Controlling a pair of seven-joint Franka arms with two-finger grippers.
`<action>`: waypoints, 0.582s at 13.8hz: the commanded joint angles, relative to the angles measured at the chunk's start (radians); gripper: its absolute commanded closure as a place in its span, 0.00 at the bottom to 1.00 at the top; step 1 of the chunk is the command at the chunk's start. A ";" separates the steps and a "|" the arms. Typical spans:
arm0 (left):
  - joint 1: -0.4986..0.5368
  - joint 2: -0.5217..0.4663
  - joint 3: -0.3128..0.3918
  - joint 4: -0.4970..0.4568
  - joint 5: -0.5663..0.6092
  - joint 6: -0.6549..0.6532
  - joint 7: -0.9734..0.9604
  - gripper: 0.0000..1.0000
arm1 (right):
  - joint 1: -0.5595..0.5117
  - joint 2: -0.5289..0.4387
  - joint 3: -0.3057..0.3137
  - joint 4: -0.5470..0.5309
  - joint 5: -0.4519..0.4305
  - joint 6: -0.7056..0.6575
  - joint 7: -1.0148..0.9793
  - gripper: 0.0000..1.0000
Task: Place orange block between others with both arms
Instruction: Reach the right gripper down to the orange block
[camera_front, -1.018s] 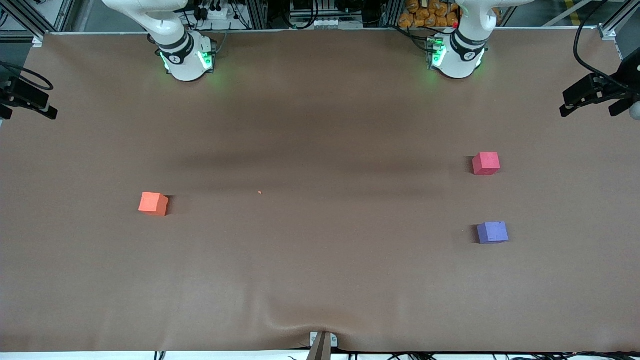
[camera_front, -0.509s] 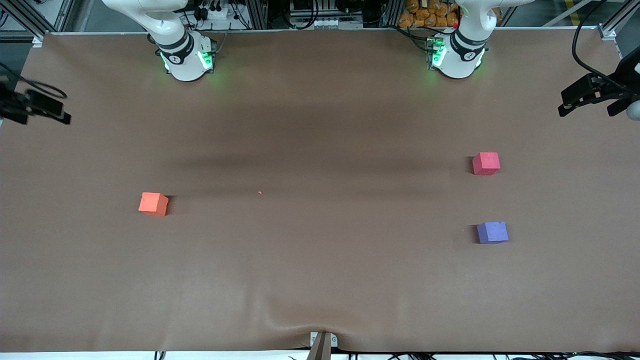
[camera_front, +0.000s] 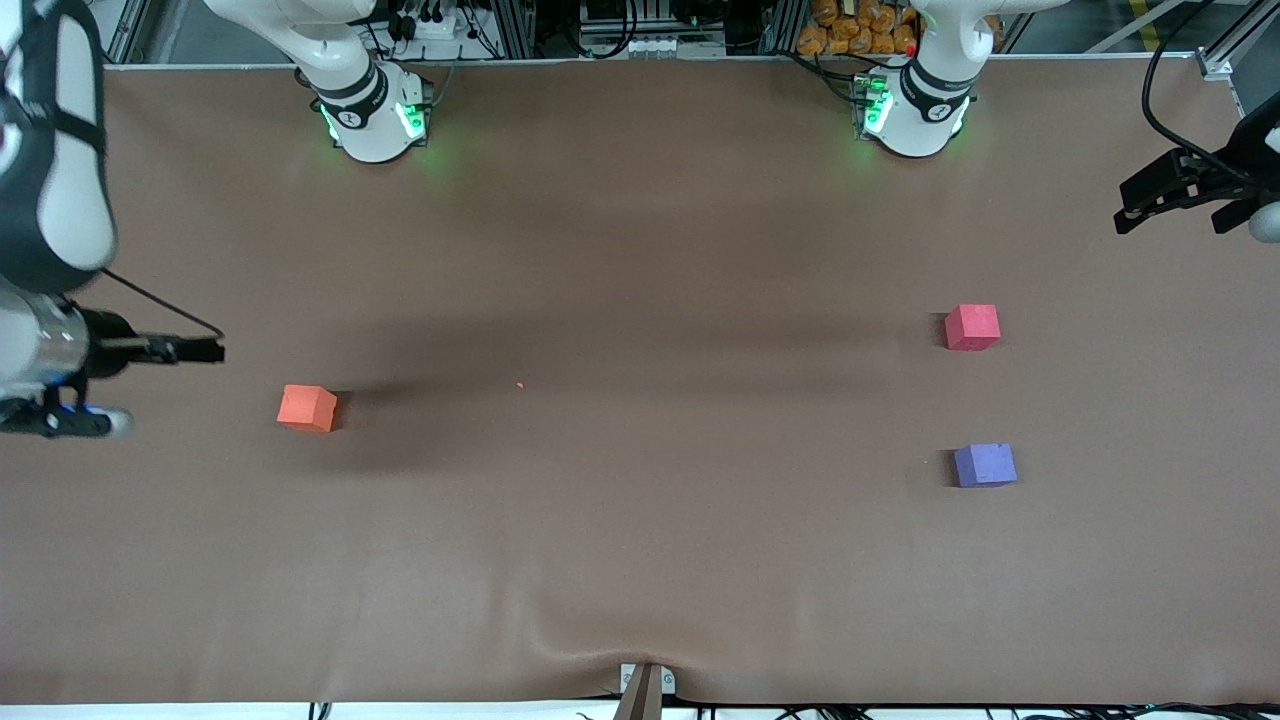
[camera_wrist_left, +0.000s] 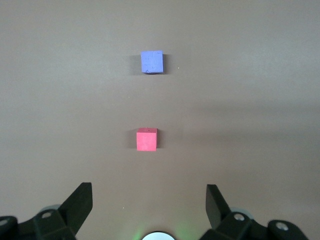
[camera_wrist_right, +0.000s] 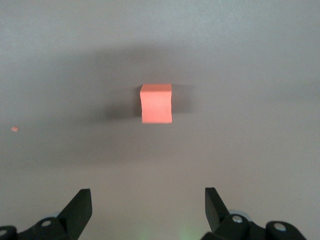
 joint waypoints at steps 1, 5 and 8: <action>-0.001 0.001 -0.003 0.005 -0.004 -0.009 0.018 0.00 | -0.008 0.016 0.004 -0.133 -0.001 0.187 -0.024 0.00; -0.005 0.012 -0.003 0.004 -0.007 -0.005 0.018 0.00 | -0.025 0.120 0.006 -0.178 0.001 0.355 -0.090 0.00; -0.001 0.013 -0.009 -0.015 -0.007 -0.005 0.021 0.00 | -0.011 0.176 0.007 -0.193 0.001 0.400 -0.092 0.00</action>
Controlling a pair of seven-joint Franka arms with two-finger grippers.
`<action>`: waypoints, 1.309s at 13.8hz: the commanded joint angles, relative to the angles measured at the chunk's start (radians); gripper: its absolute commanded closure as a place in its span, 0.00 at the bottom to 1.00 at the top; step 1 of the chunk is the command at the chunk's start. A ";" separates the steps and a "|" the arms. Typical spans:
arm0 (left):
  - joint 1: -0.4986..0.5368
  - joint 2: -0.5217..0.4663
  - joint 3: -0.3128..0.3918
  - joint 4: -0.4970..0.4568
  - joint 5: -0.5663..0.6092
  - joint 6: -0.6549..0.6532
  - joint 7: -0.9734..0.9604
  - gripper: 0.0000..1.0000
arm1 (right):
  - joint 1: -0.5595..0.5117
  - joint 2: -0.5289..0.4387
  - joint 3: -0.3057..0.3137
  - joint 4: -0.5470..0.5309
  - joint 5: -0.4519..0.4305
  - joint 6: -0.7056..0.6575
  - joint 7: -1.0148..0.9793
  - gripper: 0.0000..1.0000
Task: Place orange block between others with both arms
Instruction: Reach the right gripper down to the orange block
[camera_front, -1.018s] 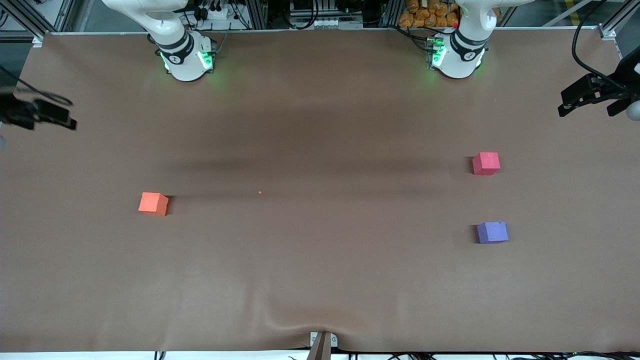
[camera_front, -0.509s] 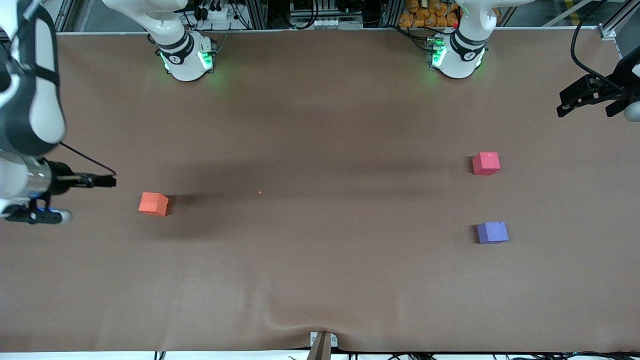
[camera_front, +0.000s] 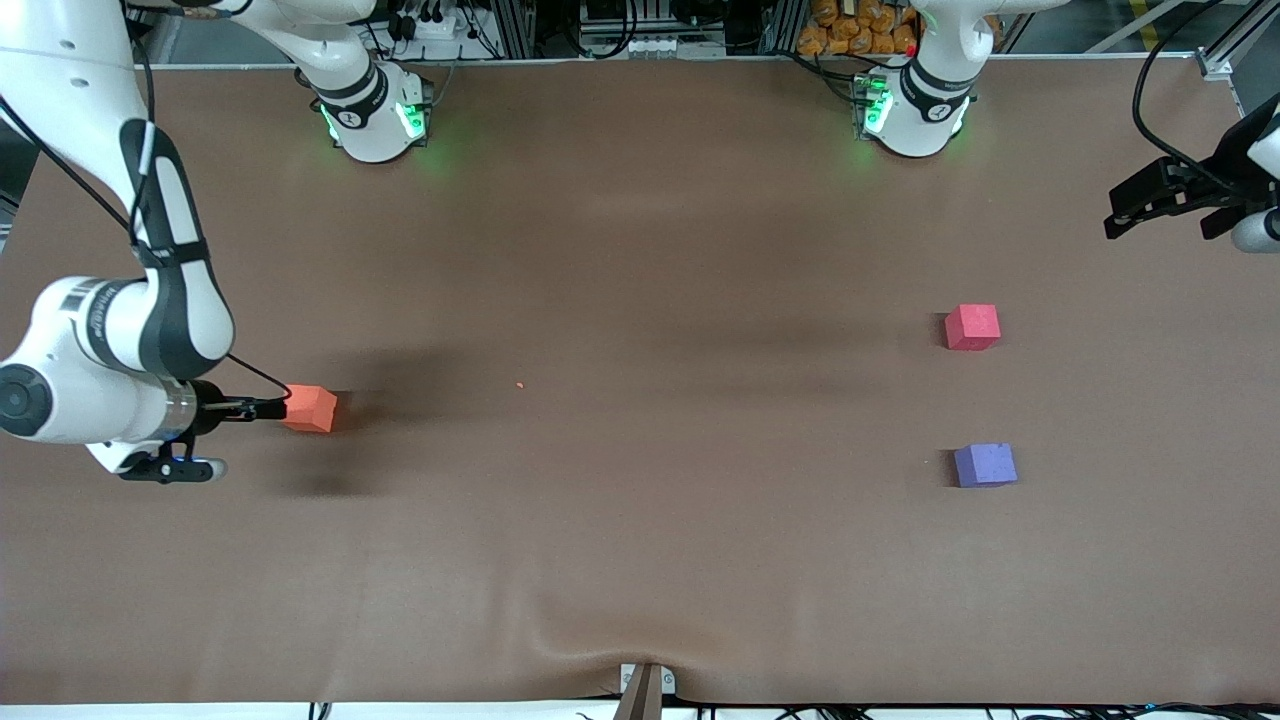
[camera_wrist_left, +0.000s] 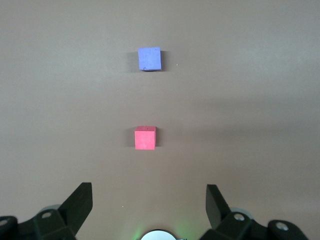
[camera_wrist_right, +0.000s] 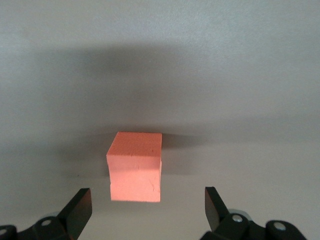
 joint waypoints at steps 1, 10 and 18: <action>0.005 0.002 -0.006 -0.005 -0.005 0.009 0.021 0.00 | 0.001 0.028 0.008 -0.025 0.001 0.059 -0.017 0.00; 0.005 0.011 -0.009 -0.025 -0.008 0.014 0.021 0.00 | 0.003 0.048 0.008 -0.082 0.064 0.114 -0.015 0.00; 0.003 0.020 -0.011 -0.020 -0.008 0.047 0.023 0.00 | -0.008 0.058 0.008 -0.160 0.065 0.195 -0.019 0.36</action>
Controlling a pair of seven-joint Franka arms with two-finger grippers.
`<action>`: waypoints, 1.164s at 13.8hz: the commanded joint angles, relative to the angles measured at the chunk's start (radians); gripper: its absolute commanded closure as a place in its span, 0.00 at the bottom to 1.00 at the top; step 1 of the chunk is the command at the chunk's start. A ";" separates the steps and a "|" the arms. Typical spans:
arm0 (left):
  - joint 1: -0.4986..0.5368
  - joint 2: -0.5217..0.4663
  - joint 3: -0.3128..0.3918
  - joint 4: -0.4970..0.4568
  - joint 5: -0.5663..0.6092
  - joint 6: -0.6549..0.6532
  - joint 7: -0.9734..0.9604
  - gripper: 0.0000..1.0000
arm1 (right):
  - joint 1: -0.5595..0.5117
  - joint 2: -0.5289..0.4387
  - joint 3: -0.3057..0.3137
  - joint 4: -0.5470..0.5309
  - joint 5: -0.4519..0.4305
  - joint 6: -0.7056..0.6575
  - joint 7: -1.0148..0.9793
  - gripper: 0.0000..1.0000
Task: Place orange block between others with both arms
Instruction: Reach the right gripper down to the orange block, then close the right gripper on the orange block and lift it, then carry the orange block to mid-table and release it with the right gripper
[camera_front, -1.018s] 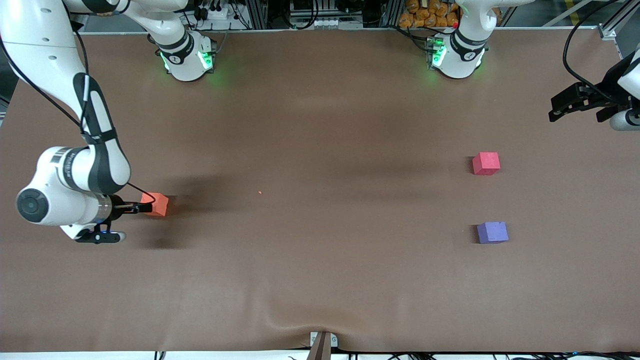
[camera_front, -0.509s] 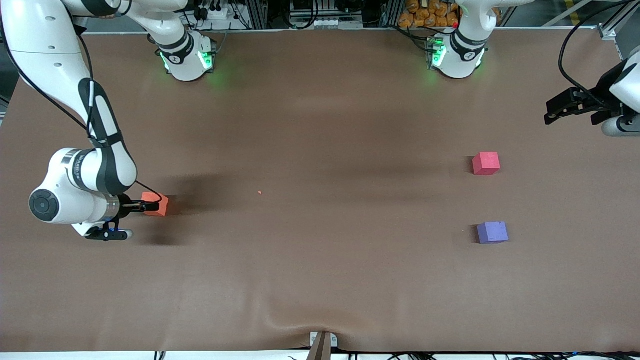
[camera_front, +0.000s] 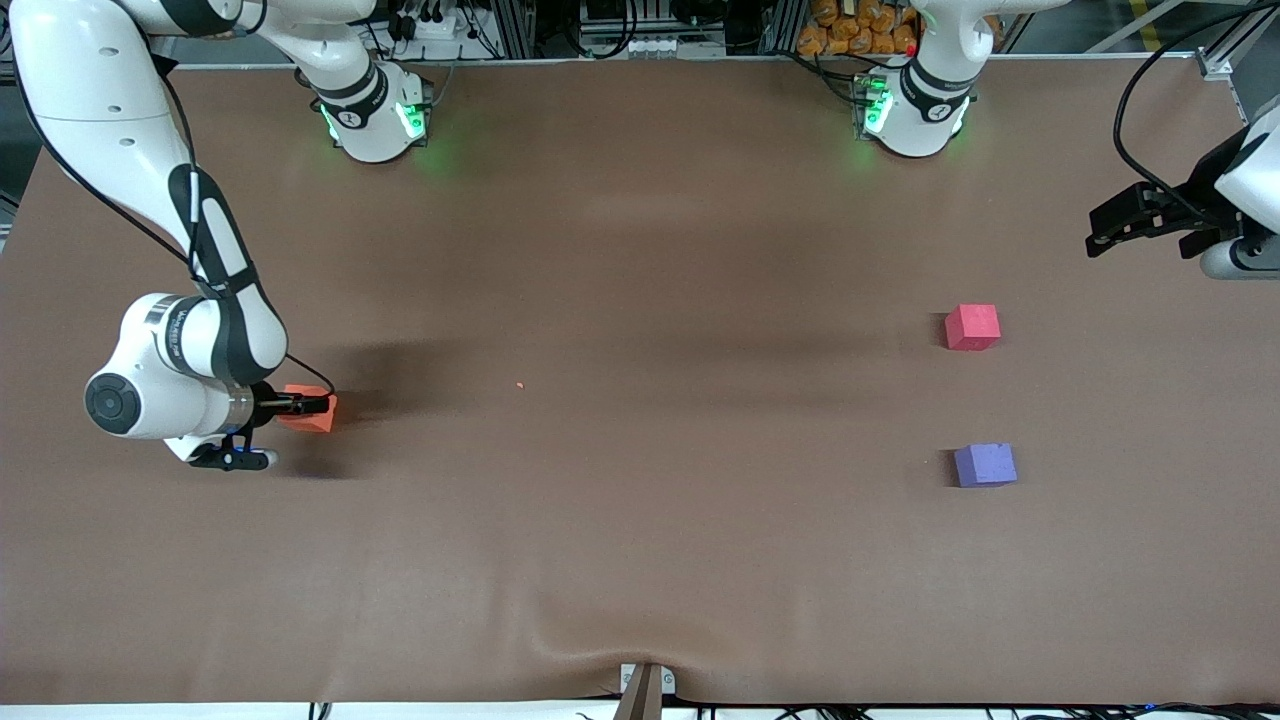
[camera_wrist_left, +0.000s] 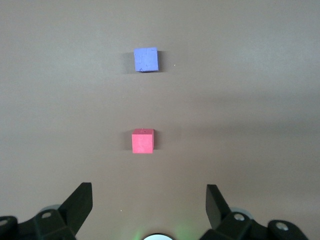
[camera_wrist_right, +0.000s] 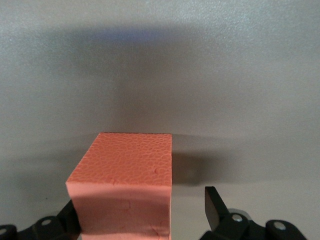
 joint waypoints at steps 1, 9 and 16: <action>0.007 -0.002 -0.005 0.001 -0.008 0.010 0.023 0.00 | -0.009 -0.006 0.005 -0.010 0.016 0.023 -0.015 0.79; 0.008 -0.003 -0.003 -0.001 -0.008 0.010 0.023 0.00 | 0.162 -0.096 0.007 0.149 0.014 -0.133 -0.015 1.00; 0.005 -0.002 -0.011 -0.002 -0.008 0.011 0.021 0.00 | 0.517 0.028 0.007 0.348 0.036 -0.129 0.240 1.00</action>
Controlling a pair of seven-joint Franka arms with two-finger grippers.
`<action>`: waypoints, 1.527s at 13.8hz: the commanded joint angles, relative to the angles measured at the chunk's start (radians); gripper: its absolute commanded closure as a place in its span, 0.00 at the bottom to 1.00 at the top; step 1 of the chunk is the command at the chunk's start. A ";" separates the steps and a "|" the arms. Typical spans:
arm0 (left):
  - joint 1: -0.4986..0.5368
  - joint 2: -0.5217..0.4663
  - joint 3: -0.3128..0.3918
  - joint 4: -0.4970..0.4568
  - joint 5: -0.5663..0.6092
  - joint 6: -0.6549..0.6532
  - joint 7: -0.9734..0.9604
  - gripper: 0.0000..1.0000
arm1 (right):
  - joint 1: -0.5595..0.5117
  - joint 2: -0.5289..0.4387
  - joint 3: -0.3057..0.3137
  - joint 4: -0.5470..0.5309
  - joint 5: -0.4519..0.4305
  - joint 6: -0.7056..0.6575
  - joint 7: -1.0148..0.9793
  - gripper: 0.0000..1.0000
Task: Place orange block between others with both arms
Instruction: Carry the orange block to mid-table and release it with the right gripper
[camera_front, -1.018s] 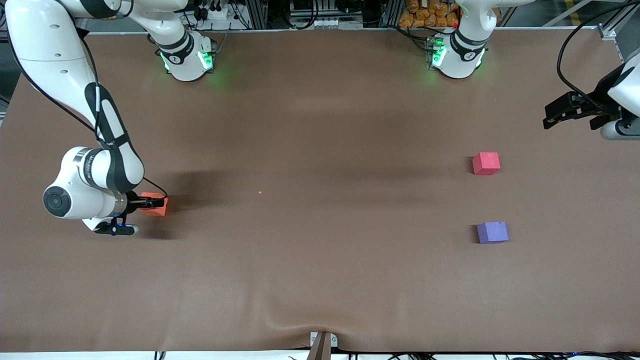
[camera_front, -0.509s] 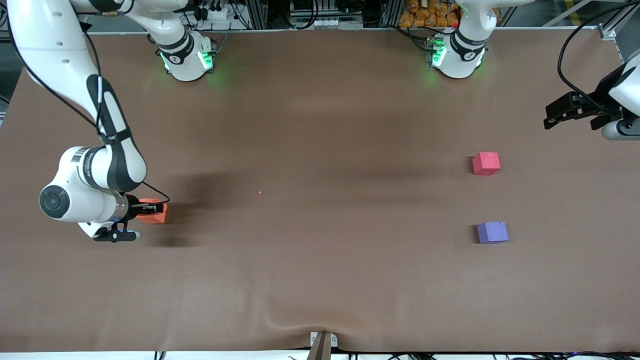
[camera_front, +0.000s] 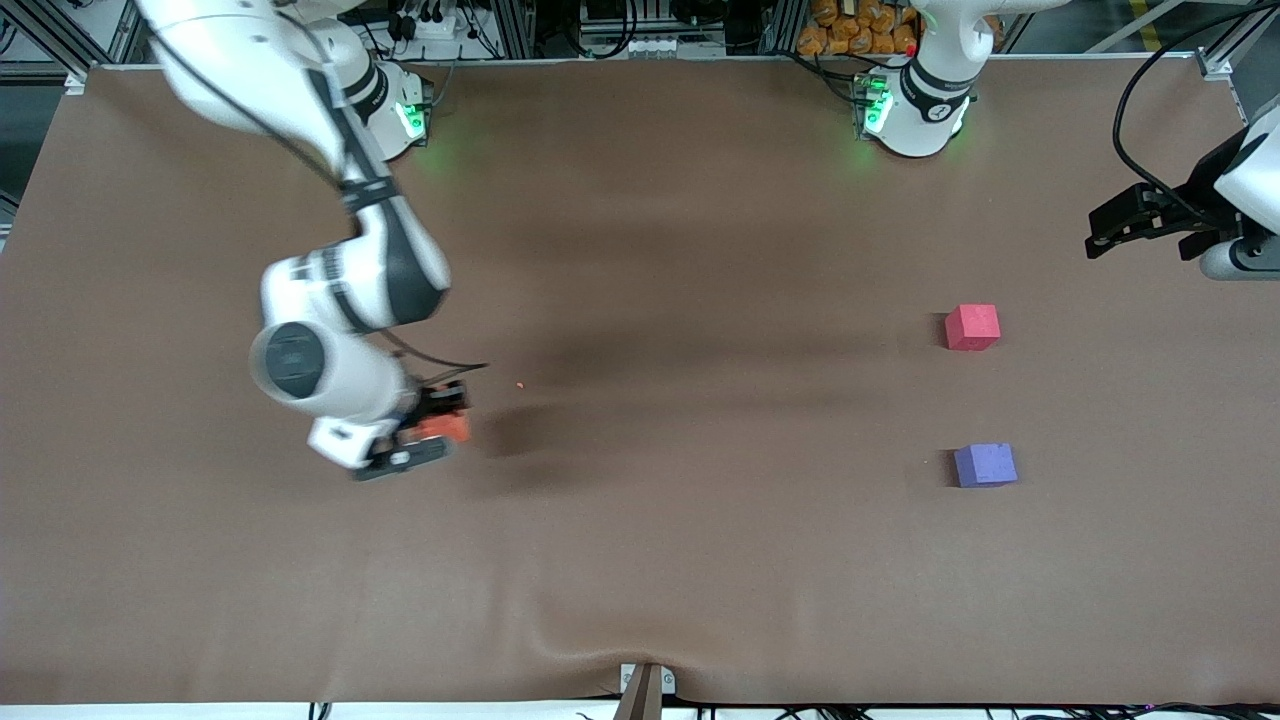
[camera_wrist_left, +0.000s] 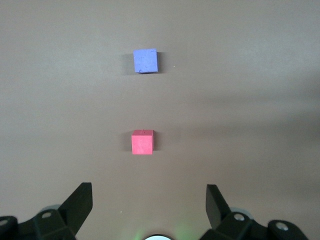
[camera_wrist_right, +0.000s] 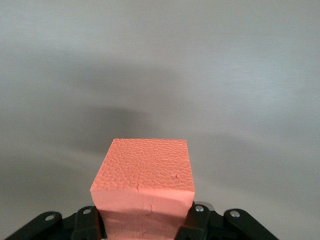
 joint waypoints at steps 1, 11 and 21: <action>0.004 0.000 -0.007 -0.001 -0.007 0.009 0.021 0.00 | 0.105 0.097 -0.014 0.119 0.006 -0.010 0.161 1.00; 0.008 0.015 -0.020 -0.005 -0.007 0.016 0.021 0.00 | 0.370 0.309 -0.013 0.258 0.125 0.177 0.531 1.00; -0.010 0.070 -0.054 0.006 0.005 0.056 -0.008 0.00 | 0.429 0.340 -0.004 0.265 0.156 0.137 0.631 0.00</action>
